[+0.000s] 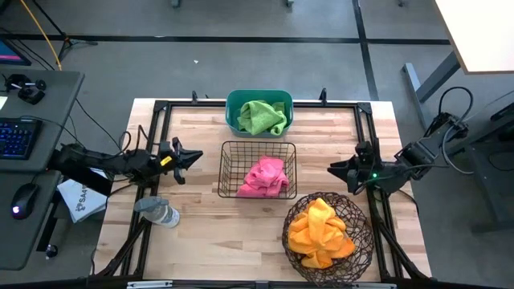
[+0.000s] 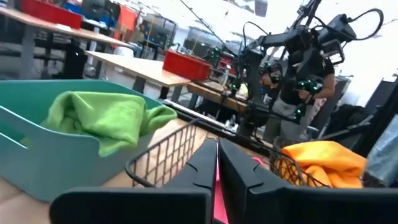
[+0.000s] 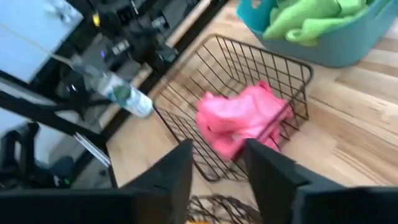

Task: Sort microfiber towel by color & place in baskets
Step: Return to Home Position

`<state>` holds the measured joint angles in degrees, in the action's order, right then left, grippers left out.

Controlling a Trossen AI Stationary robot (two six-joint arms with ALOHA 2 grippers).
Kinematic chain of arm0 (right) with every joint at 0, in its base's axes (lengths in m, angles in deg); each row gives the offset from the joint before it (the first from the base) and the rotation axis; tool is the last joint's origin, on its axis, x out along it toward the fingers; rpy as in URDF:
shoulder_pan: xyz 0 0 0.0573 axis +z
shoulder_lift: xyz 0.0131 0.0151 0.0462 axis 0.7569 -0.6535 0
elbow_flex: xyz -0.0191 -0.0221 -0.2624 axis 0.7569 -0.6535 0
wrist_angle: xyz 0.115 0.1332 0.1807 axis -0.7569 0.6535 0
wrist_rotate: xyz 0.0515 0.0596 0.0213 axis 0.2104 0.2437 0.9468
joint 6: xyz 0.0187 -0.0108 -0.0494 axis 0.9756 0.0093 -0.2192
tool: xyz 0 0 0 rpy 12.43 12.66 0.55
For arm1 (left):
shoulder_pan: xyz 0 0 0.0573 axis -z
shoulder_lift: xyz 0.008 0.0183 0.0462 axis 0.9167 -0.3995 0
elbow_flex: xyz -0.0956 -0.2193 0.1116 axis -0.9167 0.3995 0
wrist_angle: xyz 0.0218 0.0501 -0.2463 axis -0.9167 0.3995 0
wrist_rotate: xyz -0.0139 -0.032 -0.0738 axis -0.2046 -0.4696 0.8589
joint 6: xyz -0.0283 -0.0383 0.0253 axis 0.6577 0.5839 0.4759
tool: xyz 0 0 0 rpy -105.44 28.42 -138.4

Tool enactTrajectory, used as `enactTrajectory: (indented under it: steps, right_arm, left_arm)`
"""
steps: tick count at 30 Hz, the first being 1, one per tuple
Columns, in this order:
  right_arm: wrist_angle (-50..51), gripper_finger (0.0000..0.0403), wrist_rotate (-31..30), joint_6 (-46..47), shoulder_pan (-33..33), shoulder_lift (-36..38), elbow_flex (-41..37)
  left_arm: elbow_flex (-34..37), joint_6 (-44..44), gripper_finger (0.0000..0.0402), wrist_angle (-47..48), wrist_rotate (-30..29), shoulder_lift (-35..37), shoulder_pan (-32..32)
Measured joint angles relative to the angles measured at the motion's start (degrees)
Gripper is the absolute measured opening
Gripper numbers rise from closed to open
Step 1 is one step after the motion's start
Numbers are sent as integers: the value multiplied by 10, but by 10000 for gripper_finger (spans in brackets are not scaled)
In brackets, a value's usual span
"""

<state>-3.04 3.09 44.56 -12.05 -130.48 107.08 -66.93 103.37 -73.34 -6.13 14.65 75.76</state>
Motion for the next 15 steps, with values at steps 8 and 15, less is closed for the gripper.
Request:
enactTrajectory:
  steps: [8, 15]
  right_arm:
    - [60, 13, 42, -47, 0, 38, 0]
    - [-122, 4, 66, -174, 12, 163, -168]
  left_arm:
    - [0, -26, 16, -9, -2, 3, -3]
    - [0, -25, 17, -8, -2, 3, -3]
